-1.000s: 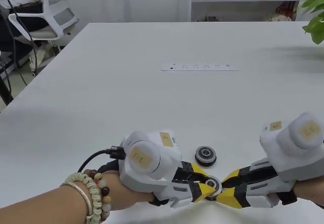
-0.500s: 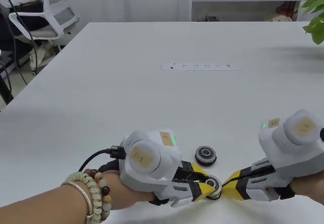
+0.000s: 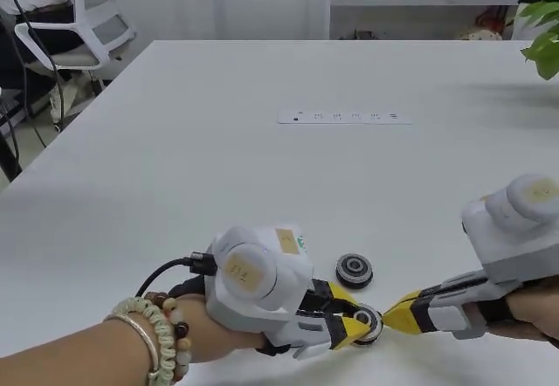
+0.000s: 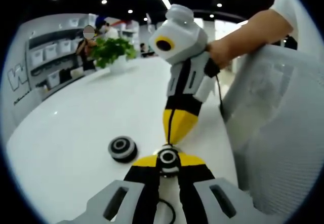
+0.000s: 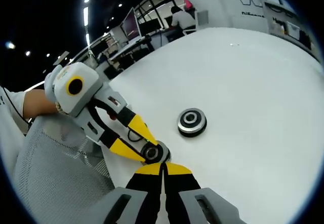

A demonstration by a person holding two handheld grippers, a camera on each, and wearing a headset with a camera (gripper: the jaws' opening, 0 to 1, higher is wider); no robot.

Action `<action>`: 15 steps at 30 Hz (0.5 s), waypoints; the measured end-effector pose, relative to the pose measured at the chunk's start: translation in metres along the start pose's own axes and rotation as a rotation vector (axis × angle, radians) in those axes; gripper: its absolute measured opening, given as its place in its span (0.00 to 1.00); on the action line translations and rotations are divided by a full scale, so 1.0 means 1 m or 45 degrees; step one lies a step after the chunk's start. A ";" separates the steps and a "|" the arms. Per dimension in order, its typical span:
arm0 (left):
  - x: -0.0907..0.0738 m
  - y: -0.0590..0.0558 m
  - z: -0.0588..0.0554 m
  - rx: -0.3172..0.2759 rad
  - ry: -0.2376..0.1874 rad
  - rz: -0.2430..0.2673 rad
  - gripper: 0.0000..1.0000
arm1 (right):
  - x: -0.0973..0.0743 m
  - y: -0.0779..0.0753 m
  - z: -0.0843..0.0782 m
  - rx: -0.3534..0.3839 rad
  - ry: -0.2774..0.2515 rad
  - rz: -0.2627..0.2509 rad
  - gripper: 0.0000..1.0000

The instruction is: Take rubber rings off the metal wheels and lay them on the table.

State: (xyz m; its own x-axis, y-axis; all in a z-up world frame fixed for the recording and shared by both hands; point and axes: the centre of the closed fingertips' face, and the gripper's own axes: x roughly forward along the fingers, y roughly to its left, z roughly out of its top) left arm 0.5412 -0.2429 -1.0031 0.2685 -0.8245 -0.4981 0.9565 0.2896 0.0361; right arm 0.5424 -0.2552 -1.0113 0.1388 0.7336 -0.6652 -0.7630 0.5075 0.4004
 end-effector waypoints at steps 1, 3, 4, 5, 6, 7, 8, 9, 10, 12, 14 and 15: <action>0.000 0.000 0.000 0.001 0.001 0.000 0.14 | 0.000 0.001 0.000 0.023 -0.002 0.004 0.00; 0.000 0.000 0.000 0.001 0.001 0.002 0.14 | 0.000 0.004 0.000 0.035 -0.011 0.004 0.00; 0.000 0.000 0.000 0.001 0.001 0.002 0.14 | 0.000 0.004 0.000 0.038 -0.013 0.005 0.00; 0.000 0.000 0.000 0.000 0.000 0.002 0.14 | 0.000 0.004 0.000 0.047 -0.015 0.007 0.00; 0.000 0.000 0.000 0.001 0.000 0.002 0.14 | 0.000 0.004 0.000 0.056 -0.014 0.010 0.00; 0.000 0.000 0.000 0.002 0.001 0.003 0.14 | -0.001 0.005 0.000 0.083 -0.016 0.018 0.00; 0.000 0.000 0.000 0.004 0.002 0.003 0.14 | -0.001 0.006 0.000 0.108 -0.019 0.026 0.00; 0.000 0.000 0.000 0.004 0.003 0.004 0.14 | -0.001 0.007 0.001 0.127 -0.023 0.034 0.00; 0.000 0.000 0.000 0.005 0.003 0.004 0.14 | -0.001 0.007 0.001 0.147 -0.026 0.039 0.00; 0.000 0.000 0.000 0.006 0.007 0.003 0.14 | -0.001 0.007 0.001 0.150 -0.026 0.042 0.00; -0.001 0.000 0.000 0.009 0.010 0.001 0.14 | -0.001 0.008 0.001 0.162 -0.028 0.046 0.00; -0.001 0.000 0.000 0.010 0.010 0.001 0.14 | -0.001 0.008 0.001 0.172 -0.032 0.052 0.00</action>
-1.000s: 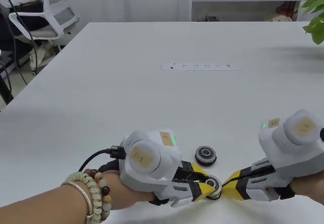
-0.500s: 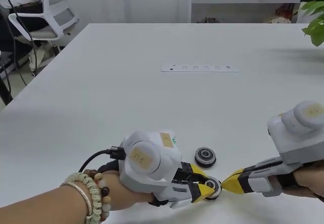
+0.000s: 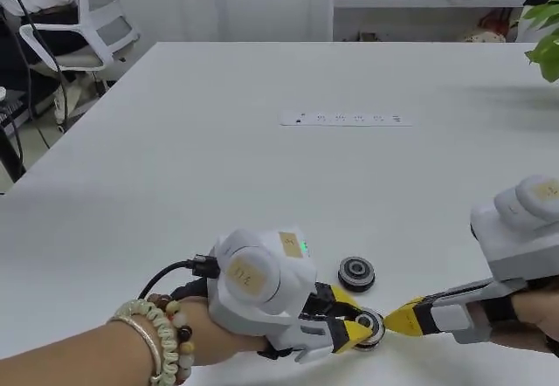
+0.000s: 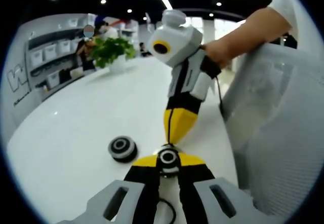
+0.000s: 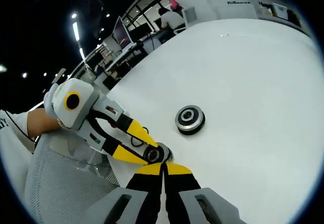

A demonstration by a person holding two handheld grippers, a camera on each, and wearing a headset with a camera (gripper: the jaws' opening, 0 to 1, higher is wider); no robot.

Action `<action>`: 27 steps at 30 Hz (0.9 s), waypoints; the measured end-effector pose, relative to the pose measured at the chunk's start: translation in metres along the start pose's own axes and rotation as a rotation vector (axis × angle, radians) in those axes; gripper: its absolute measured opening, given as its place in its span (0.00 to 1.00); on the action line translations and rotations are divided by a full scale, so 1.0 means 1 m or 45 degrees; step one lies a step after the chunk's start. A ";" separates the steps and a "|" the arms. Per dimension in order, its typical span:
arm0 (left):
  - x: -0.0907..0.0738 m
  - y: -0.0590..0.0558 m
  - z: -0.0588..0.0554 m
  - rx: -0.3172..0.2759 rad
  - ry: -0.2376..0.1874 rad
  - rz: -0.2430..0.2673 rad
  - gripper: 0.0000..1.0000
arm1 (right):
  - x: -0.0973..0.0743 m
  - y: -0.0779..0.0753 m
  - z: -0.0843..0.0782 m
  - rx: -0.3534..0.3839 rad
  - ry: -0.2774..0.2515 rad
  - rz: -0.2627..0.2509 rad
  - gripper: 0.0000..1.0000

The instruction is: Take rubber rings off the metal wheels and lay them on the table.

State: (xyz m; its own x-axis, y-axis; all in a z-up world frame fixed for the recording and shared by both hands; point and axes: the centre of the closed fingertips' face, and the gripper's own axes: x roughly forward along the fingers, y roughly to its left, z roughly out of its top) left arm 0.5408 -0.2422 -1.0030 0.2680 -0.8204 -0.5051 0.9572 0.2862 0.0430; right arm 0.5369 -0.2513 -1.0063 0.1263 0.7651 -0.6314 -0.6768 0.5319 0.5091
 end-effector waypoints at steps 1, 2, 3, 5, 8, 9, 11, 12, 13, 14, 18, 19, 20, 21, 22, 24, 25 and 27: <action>0.000 0.000 0.000 0.000 0.000 -0.001 0.14 | 0.000 0.000 0.001 0.006 -0.003 0.006 0.00; 0.000 0.000 0.000 0.001 -0.001 0.000 0.14 | 0.000 0.003 0.002 0.016 -0.015 0.019 0.00; 0.000 0.000 0.000 0.002 0.000 0.000 0.14 | 0.000 0.004 0.002 0.025 -0.017 0.024 0.00; 0.000 0.000 0.000 0.004 0.001 0.001 0.14 | 0.000 0.003 0.002 0.023 -0.016 0.025 0.00; 0.000 0.000 0.000 0.007 0.003 0.001 0.14 | -0.001 0.004 0.002 0.040 -0.022 0.036 0.00; 0.000 0.000 0.000 0.007 0.003 0.001 0.14 | -0.001 0.004 0.002 0.041 -0.021 0.034 0.00; 0.000 0.000 0.000 0.008 0.003 0.001 0.14 | 0.000 0.006 0.003 0.036 -0.020 0.035 0.00; 0.000 0.000 0.000 0.008 0.002 0.001 0.14 | 0.000 0.007 0.003 0.034 -0.020 0.037 0.00; 0.000 0.000 -0.001 0.008 0.002 0.001 0.14 | 0.000 0.007 0.003 0.033 -0.022 0.038 0.00; 0.000 0.000 -0.001 0.009 0.002 0.001 0.14 | 0.000 0.007 0.003 0.036 -0.024 0.042 0.00; -0.001 -0.001 -0.001 0.010 0.002 0.001 0.14 | 0.001 0.009 0.004 0.038 -0.028 0.050 0.00; -0.001 -0.001 -0.001 0.011 0.003 0.002 0.14 | 0.001 0.009 0.004 0.024 -0.024 0.042 0.00; -0.001 0.000 -0.001 0.011 0.003 0.003 0.14 | 0.001 0.009 0.004 0.014 -0.022 0.033 0.00; -0.001 0.000 -0.001 0.008 0.003 0.004 0.14 | 0.001 0.007 0.003 -0.013 -0.015 0.013 0.00; -0.001 0.000 -0.001 0.007 0.003 0.004 0.14 | 0.001 0.006 0.003 -0.033 -0.012 0.004 0.00; -0.001 0.000 -0.001 0.007 0.002 0.005 0.14 | 0.001 0.005 0.002 -0.057 -0.008 -0.008 0.00; -0.001 0.000 -0.001 0.007 0.002 0.006 0.14 | 0.001 0.005 0.002 -0.060 -0.007 -0.011 0.00; -0.001 0.000 -0.001 0.006 0.001 0.006 0.14 | 0.003 0.005 0.002 -0.124 -0.011 -0.021 0.00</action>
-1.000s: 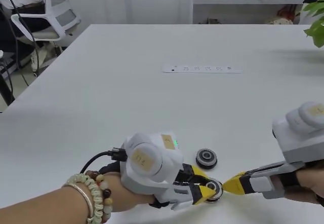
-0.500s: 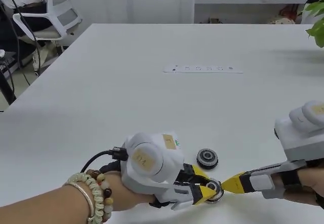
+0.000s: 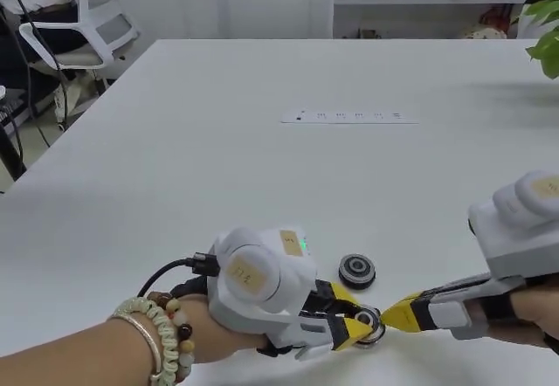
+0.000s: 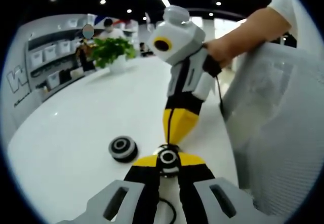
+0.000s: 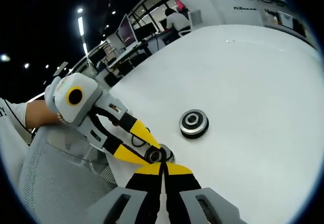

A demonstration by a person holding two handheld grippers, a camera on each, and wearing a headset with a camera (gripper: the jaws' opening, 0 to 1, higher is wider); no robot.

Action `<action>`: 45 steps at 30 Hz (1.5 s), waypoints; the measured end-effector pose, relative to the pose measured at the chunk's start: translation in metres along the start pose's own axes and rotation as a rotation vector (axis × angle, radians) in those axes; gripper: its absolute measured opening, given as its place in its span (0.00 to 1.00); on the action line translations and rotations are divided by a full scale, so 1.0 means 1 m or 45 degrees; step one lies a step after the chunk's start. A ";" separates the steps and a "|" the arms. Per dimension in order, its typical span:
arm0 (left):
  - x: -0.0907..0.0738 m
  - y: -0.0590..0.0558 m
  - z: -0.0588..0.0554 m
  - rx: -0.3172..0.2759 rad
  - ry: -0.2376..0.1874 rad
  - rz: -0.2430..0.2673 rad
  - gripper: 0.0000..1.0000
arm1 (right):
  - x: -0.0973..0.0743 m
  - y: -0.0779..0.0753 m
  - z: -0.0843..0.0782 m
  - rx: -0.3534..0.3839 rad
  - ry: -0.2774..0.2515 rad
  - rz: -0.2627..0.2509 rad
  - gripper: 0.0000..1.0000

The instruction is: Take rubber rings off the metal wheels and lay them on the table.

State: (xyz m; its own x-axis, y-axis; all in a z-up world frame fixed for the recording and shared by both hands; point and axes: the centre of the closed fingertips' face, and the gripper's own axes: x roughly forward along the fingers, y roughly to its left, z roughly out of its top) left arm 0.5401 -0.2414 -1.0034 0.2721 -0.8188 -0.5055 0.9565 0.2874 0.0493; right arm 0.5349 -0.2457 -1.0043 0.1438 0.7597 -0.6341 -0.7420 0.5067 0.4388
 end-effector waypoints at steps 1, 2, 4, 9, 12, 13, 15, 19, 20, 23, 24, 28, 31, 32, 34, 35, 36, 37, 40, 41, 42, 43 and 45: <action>0.000 0.000 0.000 0.000 -0.001 0.000 0.14 | 0.001 0.001 -0.001 0.010 0.001 0.001 0.00; 0.000 0.000 0.000 0.001 -0.002 0.001 0.14 | 0.001 0.000 0.000 0.004 -0.012 0.001 0.00; 0.000 0.000 0.000 -0.001 -0.002 0.000 0.14 | 0.001 -0.002 0.000 0.019 -0.016 0.011 0.00; -0.001 0.000 0.000 -0.001 -0.001 0.002 0.14 | 0.002 -0.003 0.000 -0.015 -0.012 -0.002 0.00; -0.001 0.000 0.000 -0.001 -0.001 0.004 0.14 | 0.003 -0.002 0.001 -0.072 0.006 -0.033 0.00; -0.001 0.000 0.000 -0.001 -0.001 0.005 0.14 | 0.003 -0.004 0.001 -0.084 0.011 -0.043 0.00; -0.001 0.001 0.000 -0.003 0.000 0.007 0.14 | 0.003 -0.005 0.001 -0.103 0.015 -0.053 0.00; -0.001 0.001 0.000 -0.002 -0.001 0.009 0.14 | 0.002 -0.007 0.001 -0.086 0.012 -0.051 0.00; 0.000 0.001 0.000 -0.002 0.000 0.009 0.14 | 0.002 -0.007 0.001 -0.089 0.012 -0.052 0.00; 0.000 0.001 0.000 -0.001 0.001 0.009 0.14 | 0.003 -0.006 0.001 -0.132 0.025 -0.071 0.00; 0.000 0.001 0.000 -0.002 0.000 0.009 0.14 | 0.004 -0.006 0.001 -0.143 0.029 -0.076 0.00; -0.001 0.001 0.000 -0.001 0.001 0.009 0.14 | 0.004 -0.004 0.001 -0.218 0.052 -0.102 0.00; -0.001 0.001 0.000 0.003 0.002 0.012 0.14 | 0.004 -0.008 0.001 -0.308 0.107 -0.159 0.00; 0.000 0.001 0.000 0.003 0.003 0.013 0.13 | 0.004 -0.008 0.001 -0.328 0.122 -0.170 0.00; 0.000 0.002 0.000 0.004 0.004 0.014 0.13 | 0.005 -0.009 0.002 -0.254 0.114 -0.173 0.00; 0.000 0.002 0.000 0.004 0.005 0.013 0.13 | 0.005 -0.008 0.003 -0.141 0.093 -0.146 0.00; 0.000 0.002 0.000 0.005 0.007 0.013 0.13 | 0.005 -0.008 0.003 -0.050 0.073 -0.109 0.00; 0.000 0.002 0.000 0.005 0.008 0.013 0.13 | 0.003 -0.007 0.003 -0.013 0.061 -0.093 0.00; 0.000 0.002 0.000 0.007 0.010 0.011 0.13 | 0.002 -0.008 0.003 0.068 0.031 -0.060 0.00; 0.000 0.002 0.000 0.008 0.010 0.010 0.13 | 0.003 -0.004 0.003 0.084 0.026 -0.051 0.00; 0.000 0.002 0.000 0.009 0.011 0.009 0.13 | 0.004 -0.003 0.004 0.102 0.019 -0.041 0.00; 0.000 0.002 0.000 0.011 0.012 0.009 0.13 | 0.004 0.001 0.005 0.123 0.010 -0.029 0.00; 0.000 0.002 0.000 0.011 0.014 0.009 0.13 | 0.004 0.004 0.005 0.127 0.007 -0.021 0.00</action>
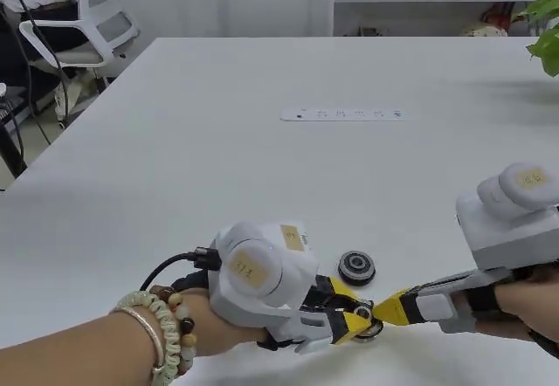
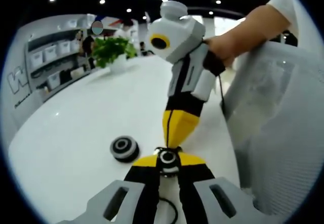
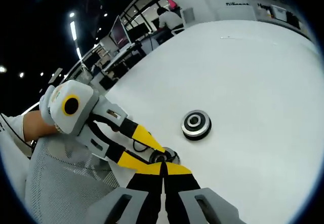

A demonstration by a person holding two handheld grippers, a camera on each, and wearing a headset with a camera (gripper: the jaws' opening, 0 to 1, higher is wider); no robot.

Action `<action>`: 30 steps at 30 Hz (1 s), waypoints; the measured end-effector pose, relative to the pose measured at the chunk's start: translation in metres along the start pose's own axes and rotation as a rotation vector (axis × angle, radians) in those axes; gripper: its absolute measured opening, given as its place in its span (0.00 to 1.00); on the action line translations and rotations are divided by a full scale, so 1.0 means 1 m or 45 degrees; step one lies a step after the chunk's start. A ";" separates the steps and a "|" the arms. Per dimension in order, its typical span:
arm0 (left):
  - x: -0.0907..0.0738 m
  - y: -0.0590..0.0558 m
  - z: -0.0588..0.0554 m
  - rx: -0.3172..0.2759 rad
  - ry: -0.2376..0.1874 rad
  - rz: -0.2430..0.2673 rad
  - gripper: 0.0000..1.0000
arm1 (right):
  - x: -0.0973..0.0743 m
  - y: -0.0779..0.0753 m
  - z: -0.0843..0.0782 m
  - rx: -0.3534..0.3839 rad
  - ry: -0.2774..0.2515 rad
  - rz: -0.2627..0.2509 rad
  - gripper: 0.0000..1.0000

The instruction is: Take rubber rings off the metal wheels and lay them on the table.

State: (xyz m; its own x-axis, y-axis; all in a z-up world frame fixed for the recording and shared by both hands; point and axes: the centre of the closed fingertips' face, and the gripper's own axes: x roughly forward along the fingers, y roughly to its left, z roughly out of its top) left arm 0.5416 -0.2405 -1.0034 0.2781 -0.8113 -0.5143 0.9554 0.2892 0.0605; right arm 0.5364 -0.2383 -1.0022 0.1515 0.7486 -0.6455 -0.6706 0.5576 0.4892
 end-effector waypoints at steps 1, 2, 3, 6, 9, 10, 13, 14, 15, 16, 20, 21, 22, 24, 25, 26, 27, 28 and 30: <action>0.000 0.000 0.000 0.000 0.000 0.000 0.13 | 0.000 0.001 0.000 0.003 -0.001 0.004 0.00; 0.000 0.000 0.000 0.001 0.000 0.000 0.13 | 0.000 0.006 0.001 0.017 -0.012 0.032 0.00; 0.000 -0.001 0.000 0.001 0.000 -0.004 0.13 | 0.000 0.015 0.011 0.072 -0.079 0.092 0.00; 0.001 0.000 0.001 0.000 -0.003 -0.001 0.13 | 0.000 0.017 0.019 0.027 -0.093 0.070 0.00; 0.001 -0.001 0.001 0.003 -0.004 -0.001 0.13 | 0.003 0.017 0.013 0.029 -0.077 0.063 0.00; 0.001 -0.001 0.001 0.001 -0.003 0.000 0.13 | 0.001 0.014 0.012 0.022 -0.073 0.052 0.00; 0.001 -0.001 0.001 -0.002 -0.005 0.002 0.13 | -0.001 0.008 0.010 0.034 -0.066 0.024 0.00; 0.001 -0.001 0.001 -0.005 -0.007 0.003 0.13 | -0.001 0.006 0.009 0.039 -0.058 0.016 0.00; 0.001 -0.001 0.001 -0.012 -0.012 0.005 0.14 | 0.000 0.005 0.007 0.043 -0.052 0.006 0.00; 0.001 -0.001 0.001 -0.016 -0.014 0.007 0.14 | 0.000 0.000 0.007 0.047 -0.046 0.000 0.00; 0.001 -0.001 0.001 -0.016 -0.012 0.006 0.14 | 0.000 -0.005 0.002 0.036 -0.028 -0.025 0.00; 0.001 -0.001 0.001 -0.015 -0.009 0.006 0.14 | 0.000 -0.005 0.003 0.035 -0.029 -0.026 0.00; 0.001 -0.001 0.001 -0.014 -0.006 0.005 0.14 | 0.000 -0.007 0.002 0.036 -0.029 -0.026 0.00; 0.001 -0.001 0.001 -0.013 0.002 0.004 0.14 | 0.000 -0.008 0.003 0.031 -0.032 -0.032 0.00; 0.001 -0.001 0.001 -0.018 0.007 0.001 0.14 | 0.000 -0.009 0.003 0.028 -0.033 -0.035 0.00; 0.001 -0.001 0.002 -0.027 0.015 -0.005 0.14 | -0.001 -0.009 0.003 0.029 -0.034 -0.034 0.00; 0.000 -0.001 0.002 -0.032 0.018 -0.007 0.14 | -0.002 -0.010 0.004 0.034 -0.039 -0.035 0.00; -0.001 -0.001 0.004 -0.040 0.024 -0.014 0.14 | -0.002 -0.011 0.005 0.036 -0.043 -0.036 0.00; -0.002 -0.001 0.009 -0.016 0.020 -0.015 0.15 | -0.004 -0.011 0.006 0.041 -0.055 -0.040 0.00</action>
State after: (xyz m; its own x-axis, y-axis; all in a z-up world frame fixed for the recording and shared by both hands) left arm 0.5406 -0.2437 -0.9949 0.2654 -0.8066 -0.5281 0.9572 0.2863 0.0437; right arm 0.5481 -0.2453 -1.0014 0.2034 0.7451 -0.6352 -0.6413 0.5916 0.4886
